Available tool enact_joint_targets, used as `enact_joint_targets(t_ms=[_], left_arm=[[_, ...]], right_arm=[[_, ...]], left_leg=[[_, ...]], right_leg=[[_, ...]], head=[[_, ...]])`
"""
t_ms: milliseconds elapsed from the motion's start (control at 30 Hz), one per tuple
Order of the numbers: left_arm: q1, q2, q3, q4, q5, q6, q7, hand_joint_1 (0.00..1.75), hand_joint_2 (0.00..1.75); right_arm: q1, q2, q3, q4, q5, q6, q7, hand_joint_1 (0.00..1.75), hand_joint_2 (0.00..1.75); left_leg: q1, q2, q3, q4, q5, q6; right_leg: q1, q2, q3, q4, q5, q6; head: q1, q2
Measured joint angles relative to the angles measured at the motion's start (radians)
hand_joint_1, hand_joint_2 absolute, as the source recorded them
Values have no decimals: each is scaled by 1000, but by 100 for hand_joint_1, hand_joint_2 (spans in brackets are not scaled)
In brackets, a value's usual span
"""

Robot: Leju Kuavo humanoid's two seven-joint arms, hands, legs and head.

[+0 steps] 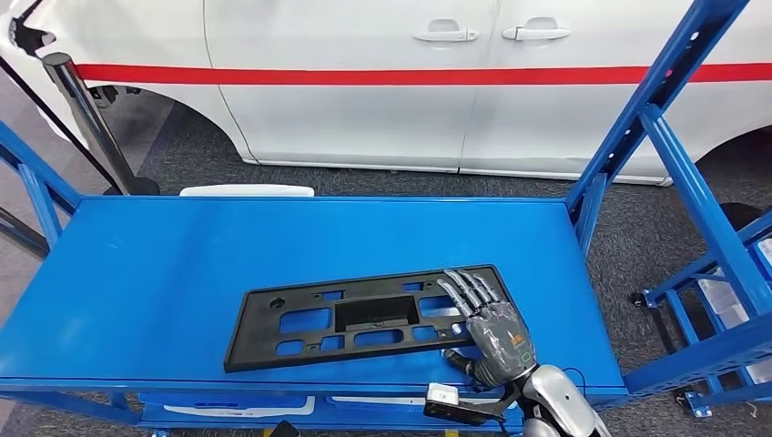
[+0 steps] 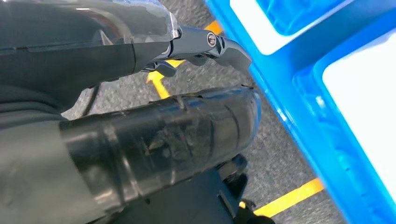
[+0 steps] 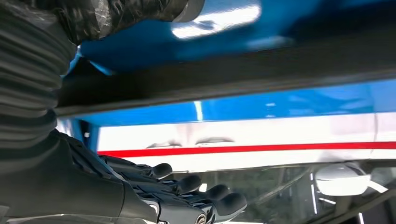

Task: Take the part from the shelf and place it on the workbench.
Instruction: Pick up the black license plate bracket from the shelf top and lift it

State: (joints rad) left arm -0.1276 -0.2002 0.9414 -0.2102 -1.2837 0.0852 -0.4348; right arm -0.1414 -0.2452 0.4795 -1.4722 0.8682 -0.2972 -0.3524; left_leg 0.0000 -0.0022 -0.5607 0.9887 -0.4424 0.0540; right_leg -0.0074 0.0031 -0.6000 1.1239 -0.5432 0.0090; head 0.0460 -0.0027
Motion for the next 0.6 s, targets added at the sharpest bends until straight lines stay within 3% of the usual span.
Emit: enact_joint_targets(t_ms=[67, 100, 133, 200, 267, 333, 433, 500, 567, 600], left_arm=[[-2, 0, -3, 0, 0, 2, 3, 0, 0], [-1, 0, -4, 0, -1, 2, 5, 0, 0], [0, 0, -5, 0, -1, 3, 7, 0, 0], [0, 0, -9, 0, -2, 4, 9, 0, 0], [-1, 0, -13, 0, -4, 6, 10, 0, 0], [-2, 0, -16, 0, -6, 9, 12, 0, 0], [-3, 0, -19, 0, -6, 11, 13, 0, 0], [-4, -1, -20, 0, -7, 11, 14, 0, 0], [-3, -1, -20, 0, -7, 11, 14, 0, 0], [-2, -1, -20, 0, -7, 11, 14, 0, 0]], right_arm=[[-5, -6, 10, 8, -10, 21, -4, 0, 175], [-5, -9, 16, 11, -14, 30, -6, 0, 175], [-6, -13, 20, 15, -17, 35, -8, 0, 175], [-10, -20, 28, 20, -20, 40, -9, 0, 175], [-19, -22, 34, 28, -11, 39, -4, 0, 175], [-27, -22, 42, 38, 14, 32, 6, 0, 175], [-36, -22, 52, 50, 47, 17, 20, 0, 175], [-41, -22, 58, 56, 55, 15, 22, 0, 175], [-44, -22, 63, 62, 64, 11, 27, 0, 175], [-45, -22, 66, 66, 76, 5, 33, 0, 175]], left_leg=[[0, 1, 1, 0, -1, 4], [0, 0, 1, 1, -3, 3], [1, 0, 2, 3, -5, 2], [3, -1, 5, 11, -12, -4], [2, -2, 2, 26, -24, -15], [-1, -3, 0, 34, -31, -27], [3, -3, -2, 42, -41, -43], [6, -2, -35, 118, -89, -51], [8, -1, -96, 250, -153, -57], [9, -1, -118, 297, -167, -58]], right_leg=[[-4, 0, -66, 122, -52, 6], [-6, 0, -90, 161, -57, 10], [-9, 0, -98, 166, -44, 13], [-16, -1, -63, 76, 26, 18], [-17, -1, -14, -36, 72, 16], [-13, 1, 0, -72, 74, 4], [-13, 1, 5, -79, 78, -16], [-15, -2, 8, -84, 81, -26], [-13, -5, 6, -84, 81, -31], [-13, -5, 5, -84, 81, -32]], head=[[0, 0], [0, 0], [0, 0], [0, 0], [0, 0], [-1, 0], [-1, 0], [-2, 0], [-2, 0], [-2, 0]])
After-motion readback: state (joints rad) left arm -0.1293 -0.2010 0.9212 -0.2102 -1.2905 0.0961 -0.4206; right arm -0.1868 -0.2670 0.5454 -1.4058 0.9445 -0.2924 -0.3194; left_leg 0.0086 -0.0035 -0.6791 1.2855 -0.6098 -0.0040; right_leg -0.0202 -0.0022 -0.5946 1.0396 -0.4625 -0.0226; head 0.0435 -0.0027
